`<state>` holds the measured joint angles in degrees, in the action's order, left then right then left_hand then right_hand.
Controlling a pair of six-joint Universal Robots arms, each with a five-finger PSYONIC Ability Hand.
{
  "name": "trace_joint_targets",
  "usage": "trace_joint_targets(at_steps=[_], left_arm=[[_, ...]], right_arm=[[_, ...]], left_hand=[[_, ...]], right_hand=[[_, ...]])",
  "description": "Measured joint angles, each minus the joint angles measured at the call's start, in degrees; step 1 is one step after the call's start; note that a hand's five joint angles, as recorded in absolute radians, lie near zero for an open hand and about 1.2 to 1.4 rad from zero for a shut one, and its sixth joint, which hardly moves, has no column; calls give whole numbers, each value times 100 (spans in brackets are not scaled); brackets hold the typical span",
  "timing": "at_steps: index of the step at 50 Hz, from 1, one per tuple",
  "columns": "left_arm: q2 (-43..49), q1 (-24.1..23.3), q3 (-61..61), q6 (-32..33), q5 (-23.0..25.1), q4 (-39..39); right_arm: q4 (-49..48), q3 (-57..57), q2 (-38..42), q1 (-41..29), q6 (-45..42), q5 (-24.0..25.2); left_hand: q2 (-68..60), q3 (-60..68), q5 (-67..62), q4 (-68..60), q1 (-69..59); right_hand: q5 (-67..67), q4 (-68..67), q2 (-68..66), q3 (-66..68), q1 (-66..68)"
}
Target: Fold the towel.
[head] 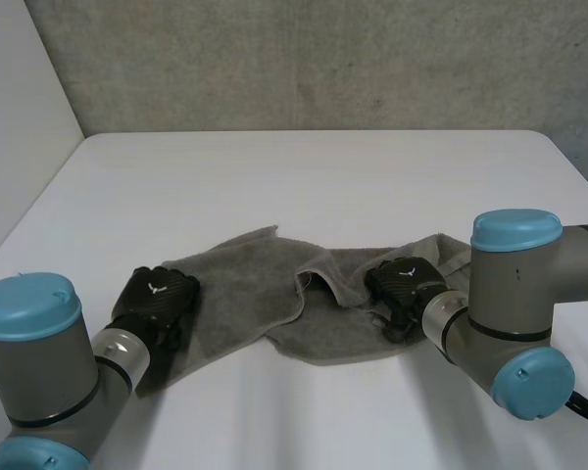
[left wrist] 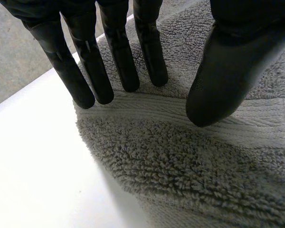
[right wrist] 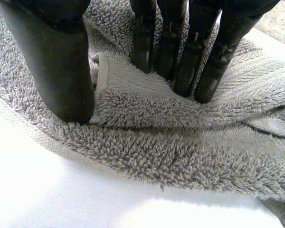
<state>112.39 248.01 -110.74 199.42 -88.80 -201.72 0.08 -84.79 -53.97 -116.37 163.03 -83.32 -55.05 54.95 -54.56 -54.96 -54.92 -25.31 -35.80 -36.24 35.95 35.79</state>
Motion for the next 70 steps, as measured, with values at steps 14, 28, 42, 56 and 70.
trace_joint_targets(at_steps=[14,28,42,56,70], left_arm=[[-570,11,-247,55,47,546],[-954,37,-608,1149,35,913],[-657,131,-608,1403,-3,396],[-516,206,-610,1388,-1,301],[-479,257,-603,1389,4,275]], right_arm=[[2,-12,-33,-1,0,0],[0,-42,-69,2,0,8],[0,-56,-61,-2,0,8],[0,-70,-55,-8,-1,8],[-2,-86,-61,-10,-57,9]], left_hand=[[3833,-3867,3946,3806,3768],[3901,-3941,4034,3845,3837],[3894,-3930,3898,3844,3836],[1251,-1244,1285,1208,1210],[851,-836,913,842,849]], right_hand=[[0,0,5,0,0],[0,0,5,0,0],[0,0,5,0,0],[0,0,5,0,0],[0,0,5,0,0]])
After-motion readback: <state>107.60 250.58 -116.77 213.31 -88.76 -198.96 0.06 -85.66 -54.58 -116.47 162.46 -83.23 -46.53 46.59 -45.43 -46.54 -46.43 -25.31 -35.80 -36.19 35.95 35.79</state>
